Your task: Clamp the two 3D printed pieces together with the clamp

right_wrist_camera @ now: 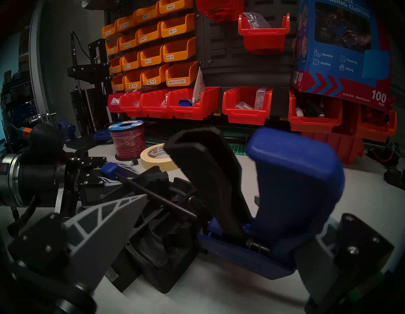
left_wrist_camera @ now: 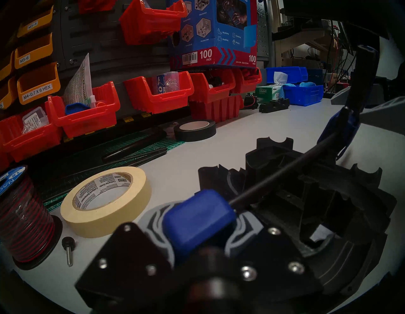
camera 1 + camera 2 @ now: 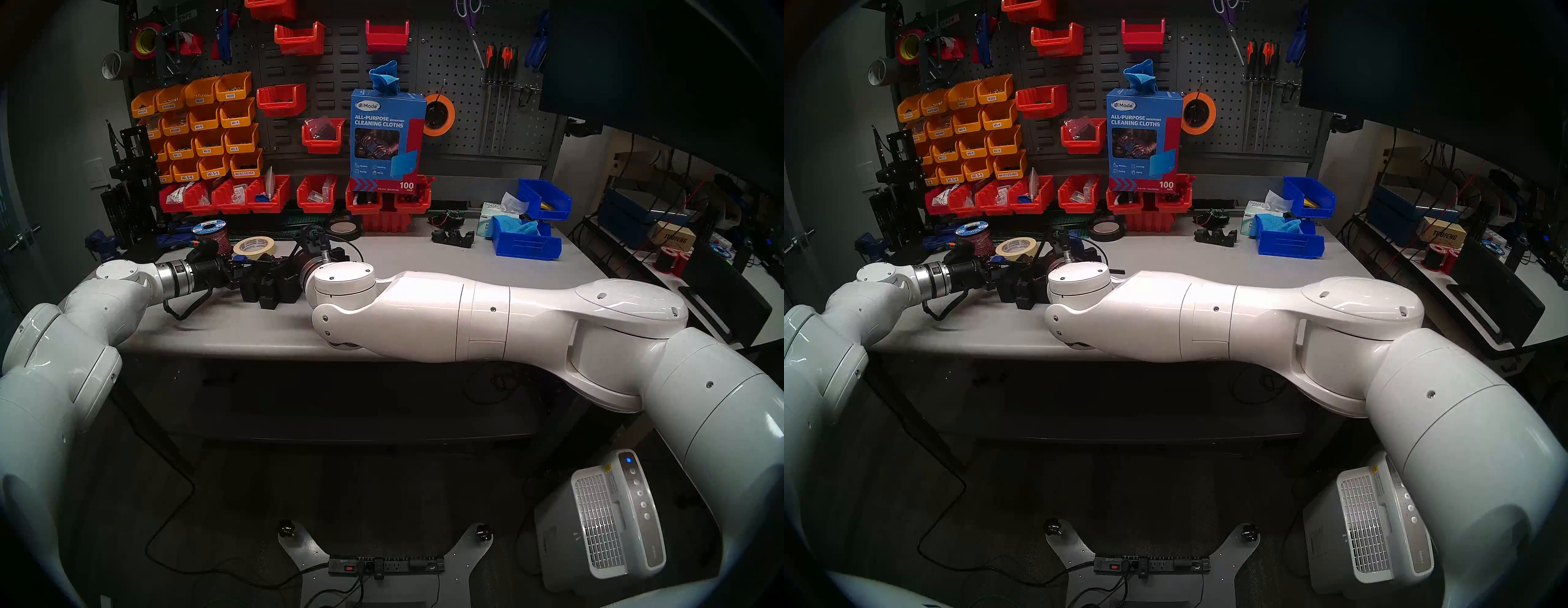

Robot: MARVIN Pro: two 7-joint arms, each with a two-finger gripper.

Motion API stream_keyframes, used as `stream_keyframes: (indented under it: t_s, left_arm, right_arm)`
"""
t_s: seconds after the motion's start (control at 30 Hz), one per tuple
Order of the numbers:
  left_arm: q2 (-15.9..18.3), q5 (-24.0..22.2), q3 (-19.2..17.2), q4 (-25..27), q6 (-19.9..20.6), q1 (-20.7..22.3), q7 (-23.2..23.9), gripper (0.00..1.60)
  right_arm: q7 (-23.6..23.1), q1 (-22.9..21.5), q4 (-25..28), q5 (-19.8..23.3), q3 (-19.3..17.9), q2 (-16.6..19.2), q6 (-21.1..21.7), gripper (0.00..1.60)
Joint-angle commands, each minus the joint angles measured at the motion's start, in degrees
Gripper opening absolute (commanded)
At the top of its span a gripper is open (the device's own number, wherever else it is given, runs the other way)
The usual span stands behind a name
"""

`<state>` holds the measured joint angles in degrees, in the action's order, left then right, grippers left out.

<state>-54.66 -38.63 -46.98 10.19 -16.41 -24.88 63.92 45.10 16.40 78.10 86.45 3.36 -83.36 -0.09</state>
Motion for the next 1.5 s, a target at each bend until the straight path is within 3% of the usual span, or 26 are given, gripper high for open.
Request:
stream_keyframes:
  t_s: [0.0,0.23,0.47,0.5,0.77,0.83,0.87,0.9,1.0,1.03,1.47]
  left_arm:
    - [-5.7,-1.2,-0.9,4.7,-0.7,3.7,2.8,0.0]
    - [-7.5,-1.2,-1.4,5.7,-0.7,3.6,3.6,0.0]
    - [-7.4,-1.1,-1.5,6.2,-0.6,3.5,3.9,0.0]
    - [-6.0,-0.8,-1.4,5.8,-0.6,3.6,3.4,0.0]
    - [-7.8,-1.1,-2.1,6.9,-0.6,3.3,4.6,0.0]
    - [-7.8,-1.1,-2.2,6.9,-0.5,3.3,4.7,0.0]
    - [-6.2,-1.0,-1.6,6.3,-0.7,3.6,5.4,0.0]
    - [-7.8,-1.0,-2.3,6.9,-0.5,3.3,4.9,0.0]
    - [-7.8,-1.0,-2.4,7.0,-0.5,3.3,5.2,0.0]
    - [-6.6,-0.9,-2.4,7.5,-0.5,3.1,5.7,0.0]
    - [-6.9,-0.6,-3.3,8.2,-0.3,2.7,6.7,0.0]
  right_arm:
    - [-1.8,-1.3,6.0,-0.9,-0.3,-3.6,-0.1,1.6]
    - [-0.1,-1.5,9.0,-1.1,0.3,-3.7,0.0,1.6]
    - [1.2,-1.4,10.6,-1.0,0.7,-3.1,0.1,1.6]
    - [1.7,-1.4,10.2,-1.1,0.8,-2.2,0.1,1.6]
    - [2.6,-1.7,13.2,-1.1,1.1,-2.3,0.1,1.6]
    - [3.0,-1.8,13.7,-1.1,1.3,-2.0,0.1,1.6]
    - [3.1,-1.9,13.6,-1.1,1.3,-2.0,0.1,1.6]
    - [3.3,-1.9,14.1,-1.1,1.4,-1.9,0.1,1.6]
    - [3.8,-2.0,14.7,-1.2,1.5,-1.6,0.1,1.6]
    - [4.2,-2.2,14.6,-1.2,1.7,0.2,0.2,1.6]
    - [5.4,-2.7,17.3,-1.1,2.3,0.8,0.2,1.6]
